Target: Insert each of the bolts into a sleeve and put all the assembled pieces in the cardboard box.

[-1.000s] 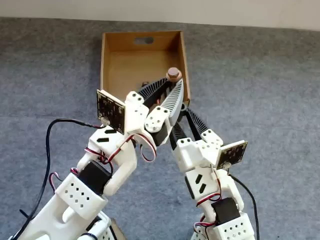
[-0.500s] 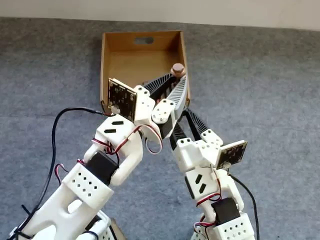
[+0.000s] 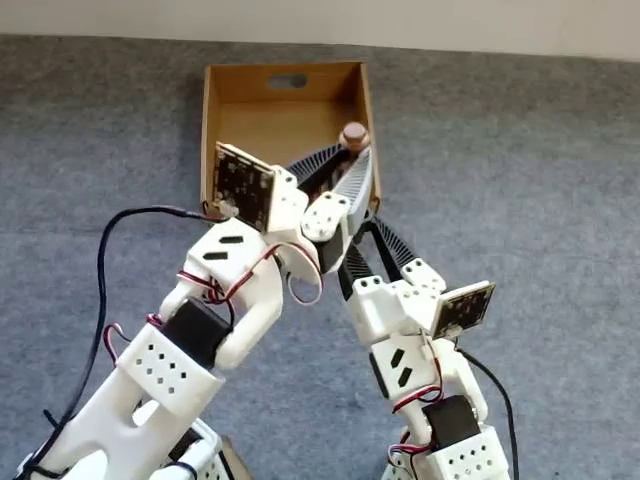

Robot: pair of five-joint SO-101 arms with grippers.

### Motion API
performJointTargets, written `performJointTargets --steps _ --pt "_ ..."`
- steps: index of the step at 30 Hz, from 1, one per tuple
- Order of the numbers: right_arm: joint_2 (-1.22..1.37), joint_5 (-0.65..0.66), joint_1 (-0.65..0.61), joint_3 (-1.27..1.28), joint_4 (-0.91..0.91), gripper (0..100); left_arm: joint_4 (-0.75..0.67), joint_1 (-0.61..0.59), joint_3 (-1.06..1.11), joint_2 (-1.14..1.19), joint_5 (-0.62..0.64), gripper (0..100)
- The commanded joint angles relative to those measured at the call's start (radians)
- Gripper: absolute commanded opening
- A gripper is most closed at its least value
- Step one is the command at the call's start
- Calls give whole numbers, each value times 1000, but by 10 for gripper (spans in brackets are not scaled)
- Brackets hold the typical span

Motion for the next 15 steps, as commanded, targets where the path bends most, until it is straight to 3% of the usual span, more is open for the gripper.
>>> performJointTargets --steps 1,13,15 --pt "-16 15 -5 120 -24 5 0 -1 -93 -1 -2 10" --pt "-16 15 -5 120 -24 5 130 59 -101 -1 -3 10" --pt "-16 15 -5 120 -24 5 132 61 -96 -1 -49 10"
